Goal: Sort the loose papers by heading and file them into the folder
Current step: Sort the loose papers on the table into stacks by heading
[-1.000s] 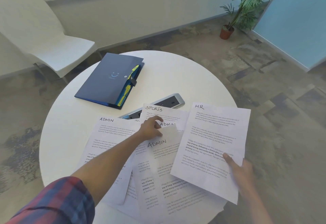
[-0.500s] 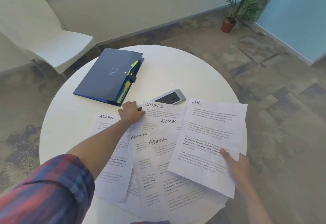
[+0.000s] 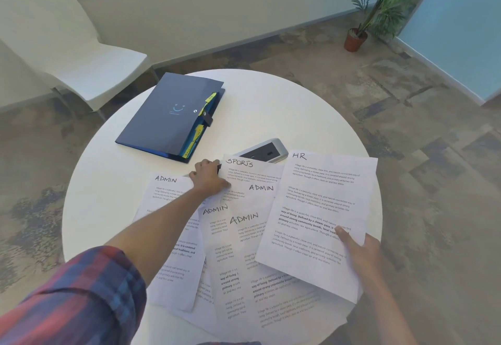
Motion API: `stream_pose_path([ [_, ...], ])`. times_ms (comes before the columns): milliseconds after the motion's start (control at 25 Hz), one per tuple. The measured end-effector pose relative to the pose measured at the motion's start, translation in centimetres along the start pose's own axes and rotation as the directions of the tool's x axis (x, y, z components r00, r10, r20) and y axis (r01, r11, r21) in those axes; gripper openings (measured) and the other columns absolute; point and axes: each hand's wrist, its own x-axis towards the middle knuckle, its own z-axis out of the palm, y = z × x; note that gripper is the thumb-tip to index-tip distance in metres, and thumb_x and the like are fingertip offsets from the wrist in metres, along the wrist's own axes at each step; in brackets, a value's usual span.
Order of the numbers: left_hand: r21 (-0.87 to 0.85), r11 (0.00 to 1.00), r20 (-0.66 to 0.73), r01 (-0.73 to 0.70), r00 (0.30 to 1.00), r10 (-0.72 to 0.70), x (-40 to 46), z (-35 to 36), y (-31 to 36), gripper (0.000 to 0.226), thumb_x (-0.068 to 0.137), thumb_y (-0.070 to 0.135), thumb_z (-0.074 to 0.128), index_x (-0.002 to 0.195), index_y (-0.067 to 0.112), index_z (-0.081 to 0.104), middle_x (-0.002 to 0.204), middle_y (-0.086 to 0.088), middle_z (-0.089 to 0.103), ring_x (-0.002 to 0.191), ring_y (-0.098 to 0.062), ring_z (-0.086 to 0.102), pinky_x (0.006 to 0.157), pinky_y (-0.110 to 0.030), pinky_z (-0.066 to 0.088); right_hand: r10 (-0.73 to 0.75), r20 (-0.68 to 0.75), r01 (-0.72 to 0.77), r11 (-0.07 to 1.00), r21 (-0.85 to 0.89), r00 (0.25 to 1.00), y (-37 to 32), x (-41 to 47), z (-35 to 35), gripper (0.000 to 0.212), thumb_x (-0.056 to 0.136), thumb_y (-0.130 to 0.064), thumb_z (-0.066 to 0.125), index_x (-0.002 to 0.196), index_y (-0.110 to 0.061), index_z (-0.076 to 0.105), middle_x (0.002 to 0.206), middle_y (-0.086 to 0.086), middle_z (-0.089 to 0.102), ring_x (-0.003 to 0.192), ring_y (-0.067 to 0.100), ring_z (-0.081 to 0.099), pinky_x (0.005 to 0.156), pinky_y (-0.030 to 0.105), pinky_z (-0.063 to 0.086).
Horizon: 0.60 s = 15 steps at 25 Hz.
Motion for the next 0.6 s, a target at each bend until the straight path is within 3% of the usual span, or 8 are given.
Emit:
stream_pose_path([
  [160, -0.115, 0.992, -0.072, -0.053, 0.996, 0.044, -0.4, 0.7, 0.0, 0.059, 0.075, 0.02, 0.079, 0.13, 0.027, 0.057, 0.131, -0.006, 0.047, 0.132, -0.025, 0.03, 0.107, -0.044, 0.021, -0.006, -0.006, 0.006, 1.0, -0.017, 1.0, -0.1, 0.1, 0.2, 0.022, 0.091, -0.016, 0.071, 0.112, -0.01, 0.071, 0.098, -0.009, 0.072, 0.094, 0.017, 0.068, 0.092, 0.038, 0.051],
  [280, -0.196, 0.966, -0.189, -0.168, 0.973, 0.131, -1.5, 1.0, -0.1, 0.032, 0.08, 0.021, 0.074, 0.109, 0.026, 0.062, 0.125, 0.0, 0.052, 0.125, -0.02, 0.041, 0.11, -0.045, 0.02, -0.006, -0.006, 0.006, 1.0, -0.025, 1.0, -0.1, 0.1, 0.4, 0.025, 0.091, -0.016, 0.07, 0.115, -0.008, 0.071, 0.101, -0.007, 0.073, 0.095, 0.014, 0.068, 0.092, 0.038, 0.052],
  [440, -0.221, 0.926, -0.204, -0.306, 0.943, 0.263, -3.4, 1.6, -0.4, 0.009, 0.089, 0.018, 0.066, 0.094, 0.024, 0.062, 0.117, 0.0, 0.067, 0.11, -0.019, 0.058, 0.096, -0.033, 0.044, -0.002, 0.001, 0.002, 1.0, -0.02, 1.0, -0.3, 0.1, 0.5, 0.025, 0.092, -0.016, 0.07, 0.115, -0.008, 0.071, 0.102, -0.005, 0.073, 0.094, 0.017, 0.069, 0.09, 0.039, 0.053],
  [520, -0.156, 0.901, -0.189, -0.405, 0.908, 0.375, -4.3, 2.2, -0.5, 0.007, 0.09, 0.015, 0.064, 0.094, 0.02, 0.067, 0.113, 0.0, 0.07, 0.107, -0.02, 0.061, 0.088, -0.03, 0.046, 0.002, 0.004, -0.001, 1.0, -0.026, 1.0, -0.3, 0.2, 0.6, 0.026, 0.092, -0.018, 0.07, 0.116, -0.008, 0.071, 0.103, -0.002, 0.074, 0.096, 0.023, 0.07, 0.091, 0.041, 0.053],
  [600, -0.103, 0.866, -0.171, -0.489, 0.867, 0.469, -4.9, 2.7, -0.6, 0.007, 0.088, 0.015, 0.066, 0.092, 0.017, 0.07, 0.116, -0.001, 0.069, 0.109, -0.022, 0.061, 0.091, -0.033, 0.047, 0.004, 0.003, -0.004, 0.999, -0.035, 1.0, -0.2, 0.4, 0.7, 0.027, 0.091, -0.019, 0.071, 0.116, -0.009, 0.071, 0.104, 0.0, 0.074, 0.097, 0.025, 0.07, 0.091, 0.04, 0.053],
])
